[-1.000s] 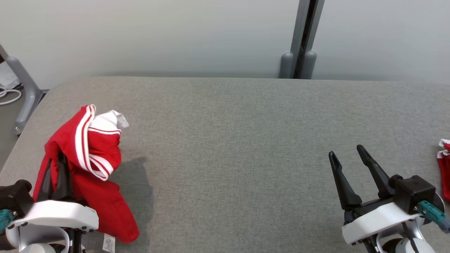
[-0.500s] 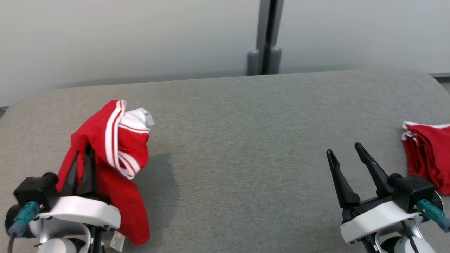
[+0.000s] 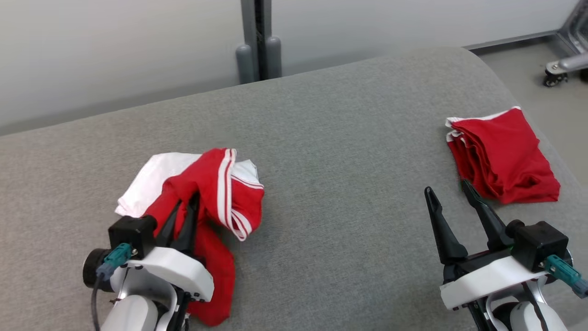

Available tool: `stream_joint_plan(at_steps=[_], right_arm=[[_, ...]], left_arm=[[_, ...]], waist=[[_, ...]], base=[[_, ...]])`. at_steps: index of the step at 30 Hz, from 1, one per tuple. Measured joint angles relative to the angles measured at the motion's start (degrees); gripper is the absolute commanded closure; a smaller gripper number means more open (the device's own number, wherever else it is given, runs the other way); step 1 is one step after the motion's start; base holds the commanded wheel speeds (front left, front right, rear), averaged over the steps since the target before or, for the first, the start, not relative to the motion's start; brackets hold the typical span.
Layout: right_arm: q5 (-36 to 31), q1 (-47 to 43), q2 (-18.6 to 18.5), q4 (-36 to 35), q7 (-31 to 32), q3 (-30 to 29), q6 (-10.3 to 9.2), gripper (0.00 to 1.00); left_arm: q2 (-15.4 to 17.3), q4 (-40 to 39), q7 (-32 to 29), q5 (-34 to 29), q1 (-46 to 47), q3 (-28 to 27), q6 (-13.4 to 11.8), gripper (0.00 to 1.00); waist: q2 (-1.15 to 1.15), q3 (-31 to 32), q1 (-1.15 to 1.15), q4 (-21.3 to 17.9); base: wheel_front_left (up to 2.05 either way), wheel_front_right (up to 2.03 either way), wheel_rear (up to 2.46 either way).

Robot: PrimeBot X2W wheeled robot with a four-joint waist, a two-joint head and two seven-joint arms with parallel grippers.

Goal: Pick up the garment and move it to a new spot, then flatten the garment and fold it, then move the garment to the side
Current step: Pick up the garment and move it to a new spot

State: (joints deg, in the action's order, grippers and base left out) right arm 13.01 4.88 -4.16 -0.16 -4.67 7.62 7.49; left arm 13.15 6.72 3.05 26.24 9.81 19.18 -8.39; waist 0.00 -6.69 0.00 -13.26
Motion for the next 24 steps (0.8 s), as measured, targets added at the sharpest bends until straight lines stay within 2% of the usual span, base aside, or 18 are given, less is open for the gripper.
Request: stream_joint_plan(at_steps=[8,10,11,12,18,22,24], right_arm=[[0.7,1.3,0.3,1.6,-1.5,0.5,0.00,0.00],[0.8,1.5,0.4,2.1,-1.9,0.4,0.00,0.00],[0.8,1.6,0.4,2.3,-1.9,0.4,0.00,0.00],[0.8,1.6,0.4,2.5,-2.0,0.3,0.00,0.00],[0.7,1.6,0.5,2.9,-2.4,-0.2,0.00,0.00],[0.5,1.6,0.4,2.9,-2.4,-0.5,0.00,0.00],[0.1,1.5,0.2,2.9,-2.4,-1.0,0.00,0.00]], left_arm=[[-3.6,12.7,-0.6,0.9,4.4,4.0,4.2,1.00],[-4.5,15.0,-0.3,1.1,5.2,4.6,4.8,0.59],[-4.8,15.9,0.0,1.1,5.7,4.9,5.2,0.07],[-4.9,16.6,0.0,1.0,6.2,5.3,5.4,0.00],[-6.0,17.7,2.8,0.5,7.2,6.4,6.4,0.00],[-6.7,14.3,5.3,2.3,6.7,6.1,8.0,0.00],[-6.3,12.4,6.6,2.1,6.2,5.6,7.7,0.00]], waist=[[0.00,-3.3,0.00,-4.9],[0.00,-3.9,0.00,-5.5],[0.00,-4.1,0.00,-5.6],[0.00,-4.2,0.00,-5.5],[0.00,-3.7,0.00,-3.6],[0.00,-2.9,0.00,-1.3],[0.00,-2.4,0.00,0.0]], base=[[0.00,0.00,0.00],[0.00,0.00,0.00],[0.00,0.00,0.00],[0.00,0.00,0.00],[0.00,0.00,0.00],[0.00,0.00,0.00],[0.00,0.00,0.00]])
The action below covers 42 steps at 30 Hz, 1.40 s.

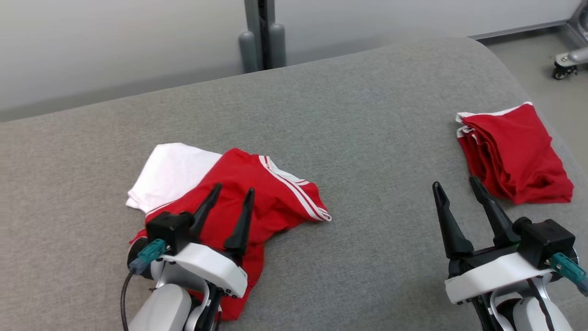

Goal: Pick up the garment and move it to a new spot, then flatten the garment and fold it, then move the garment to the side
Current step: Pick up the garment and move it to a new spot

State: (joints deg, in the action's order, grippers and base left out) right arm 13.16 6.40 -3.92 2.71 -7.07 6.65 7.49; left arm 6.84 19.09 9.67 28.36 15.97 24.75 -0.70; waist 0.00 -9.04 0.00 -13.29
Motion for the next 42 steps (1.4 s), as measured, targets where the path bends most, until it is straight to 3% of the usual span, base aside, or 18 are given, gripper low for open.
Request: stream_joint_plan(at_steps=[5,10,24,42], right_arm=[[-0.6,-0.4,-0.1,-0.2,0.1,-0.6,0.00,0.00],[-2.3,-1.6,-0.3,-0.9,1.1,-1.7,0.00,0.00],[-3.6,-5.4,-0.6,-2.0,3.6,-2.4,0.00,0.00],[-3.6,-9.7,-0.4,-5.1,5.8,-4.5,0.00,0.00]], left_arm=[[1.7,-4.0,2.1,0.0,-1.4,-3.0,-2.5,0.00],[5.9,-9.4,3.5,-0.7,-4.0,-7.8,-6.4,0.00],[14.0,-21.1,1.9,-1.7,-15.2,-13.5,-11.1,0.00],[15.7,-28.1,-2.2,-3.2,-22.7,-11.1,-13.3,0.00]], waist=[[0.00,1.2,0.00,2.9],[0.00,3.7,0.00,7.2],[0.00,9.4,0.00,12.8],[0.00,11.4,0.00,12.9]], base=[[0.00,0.00,0.00],[0.00,0.00,0.00],[0.00,0.00,0.00],[0.00,0.00,0.00]])
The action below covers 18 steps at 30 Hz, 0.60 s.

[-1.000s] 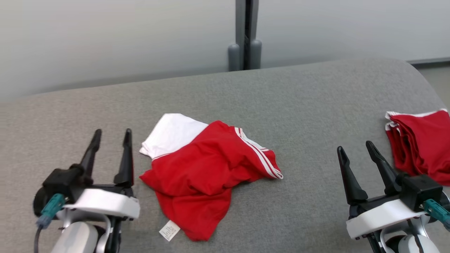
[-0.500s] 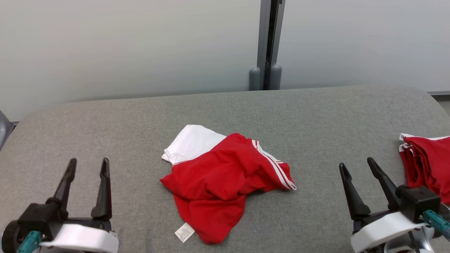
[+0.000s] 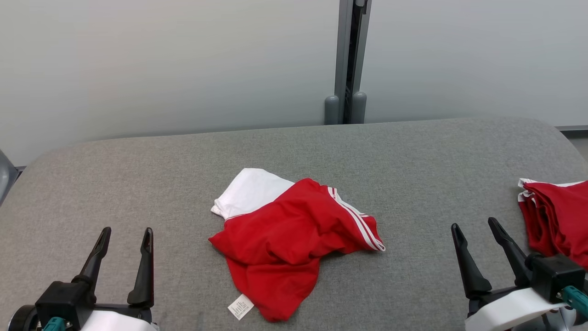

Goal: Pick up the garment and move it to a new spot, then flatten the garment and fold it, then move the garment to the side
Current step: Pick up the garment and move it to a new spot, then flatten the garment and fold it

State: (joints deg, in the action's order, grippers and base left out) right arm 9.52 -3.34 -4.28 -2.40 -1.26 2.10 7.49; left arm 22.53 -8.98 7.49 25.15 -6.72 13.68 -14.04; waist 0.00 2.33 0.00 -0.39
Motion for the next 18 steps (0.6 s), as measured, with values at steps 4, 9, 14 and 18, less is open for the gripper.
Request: stream_joint_plan(at_steps=[4,9,14,18], right_arm=[[0.0,-0.2,0.2,-0.2,0.0,-0.2,0.00,0.00],[0.0,-0.1,0.3,-0.2,0.0,-0.1,0.00,0.00],[0.0,0.0,0.3,-0.1,0.0,-0.1,0.00,0.00],[0.0,0.3,0.4,0.0,0.0,0.0,0.00,0.00]], left_arm=[[0.0,-0.4,-0.4,0.0,0.0,0.2,-0.2,0.00],[-0.1,-0.8,-0.5,0.0,0.0,0.4,-0.6,0.00],[0.0,-1.0,-0.9,-0.1,0.1,0.5,-1.0,0.00],[-0.1,-1.2,-1.0,-0.1,0.1,0.7,-1.2,0.00]], waist=[[0.00,-0.1,0.00,0.0],[0.00,-0.3,0.00,0.1],[0.00,-0.6,0.00,0.1],[0.00,-0.8,0.00,0.1]], base=[[0.00,0.00,0.00],[0.00,0.00,0.00],[0.00,0.00,0.00],[0.00,0.00,0.00]])
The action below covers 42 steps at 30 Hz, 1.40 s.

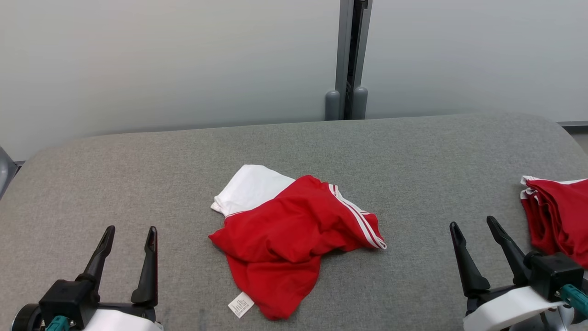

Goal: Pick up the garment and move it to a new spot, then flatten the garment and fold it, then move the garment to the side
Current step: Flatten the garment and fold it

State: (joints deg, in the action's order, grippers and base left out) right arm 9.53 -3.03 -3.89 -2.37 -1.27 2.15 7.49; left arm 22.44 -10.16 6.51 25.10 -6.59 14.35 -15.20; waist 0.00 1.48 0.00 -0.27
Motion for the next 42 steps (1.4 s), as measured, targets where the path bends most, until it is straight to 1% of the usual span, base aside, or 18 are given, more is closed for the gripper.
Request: stream_joint_plan(at_steps=[8,10,11,12,14,15,16,17,21,27,29,30,36,42], right_arm=[[0.1,0.2,-0.2,0.2,0.0,0.2,0.00,0.00],[1.2,0.8,-0.6,0.7,0.1,0.8,0.00,0.00],[2.0,2.1,-1.7,1.7,0.1,1.4,0.00,0.00],[4.9,7.5,-4.2,4.8,-0.7,2.6,0.00,0.00],[6.7,11.5,-5.7,7.0,-1.2,3.9,-0.01,0.00],[6.7,11.5,-5.7,7.0,-1.2,3.9,-0.01,0.00],[8.5,15.9,-7.4,9.5,-1.7,5.0,0.00,0.00],[8.5,15.9,-7.4,9.5,-1.7,5.0,0.00,0.00],[11.6,26.0,-11.4,15.8,-2.0,8.3,0.00,0.00],[15.8,41.4,-16.9,25.0,-0.8,19.5,0.00,0.00],[17.1,45.7,-18.5,27.5,0.2,24.3,0.00,0.00],[18.6,49.6,-19.9,29.6,1.3,29.8,0.00,0.00],[24.3,59.0,-22.7,35.0,3.4,45.0,0.00,0.00],[31.5,65.1,-23.7,38.9,5.9,58.1,0.00,0.00]], left_arm=[[-0.4,-0.3,0.1,0.0,0.6,0.4,-0.5,0.00],[-0.7,-0.6,0.2,0.0,1.2,0.7,-0.5,0.00],[-0.9,-0.8,0.1,-0.2,1.8,1.1,-0.5,0.00],[-1.3,-1.4,0.2,-0.7,4.9,2.0,0.0,0.00],[-1.6,-1.4,0.7,-0.9,6.4,2.2,0.1,0.00],[-1.6,-1.4,0.7,-0.9,6.4,2.2,0.1,0.00],[-2.0,-1.2,1.2,-1.0,8.1,2.7,0.6,0.00],[-2.0,-1.2,1.2,-1.0,8.1,2.7,0.6,0.00],[-3.7,0.0,2.9,-1.2,12.0,3.9,1.9,0.00],[-7.0,4.4,5.6,-1.4,17.9,6.4,4.5,0.00],[-8.2,6.0,6.4,-1.4,19.8,7.2,5.4,0.00],[-9.4,7.7,7.1,-1.4,21.5,7.8,6.3,0.00],[-12.6,11.9,8.2,-1.8,25.0,8.6,8.8,0.00],[-15.1,14.6,8.3,-2.4,26.3,8.1,10.9,0.00]], waist=[[0.00,-0.7,0.00,0.6],[0.00,-1.1,0.00,1.2],[0.00,-1.6,0.00,1.6],[0.00,-3.6,0.00,3.1],[0.00,-5.0,0.00,4.0],[0.00,-5.0,0.00,4.0],[0.00,-6.7,0.00,5.0],[0.00,-6.7,0.00,5.0],[0.00,-10.8,0.00,7.2],[0.00,-17.2,0.00,11.3],[0.00,-19.1,0.00,12.9],[0.00,-20.8,0.00,14.5],[0.00,-25.1,0.00,18.8],[0.00,-27.6,0.00,22.0]], base=[[0.00,0.00,0.00],[0.00,0.00,0.00],[0.00,0.00,0.00],[0.00,0.00,0.00],[0.00,0.00,0.00],[0.00,0.00,0.00],[0.00,0.00,0.00],[0.00,0.00,0.00],[0.00,0.00,0.00],[0.00,0.00,0.00],[0.00,0.00,0.00],[0.00,0.00,0.00],[0.00,0.00,0.00],[0.00,0.00,0.00]])
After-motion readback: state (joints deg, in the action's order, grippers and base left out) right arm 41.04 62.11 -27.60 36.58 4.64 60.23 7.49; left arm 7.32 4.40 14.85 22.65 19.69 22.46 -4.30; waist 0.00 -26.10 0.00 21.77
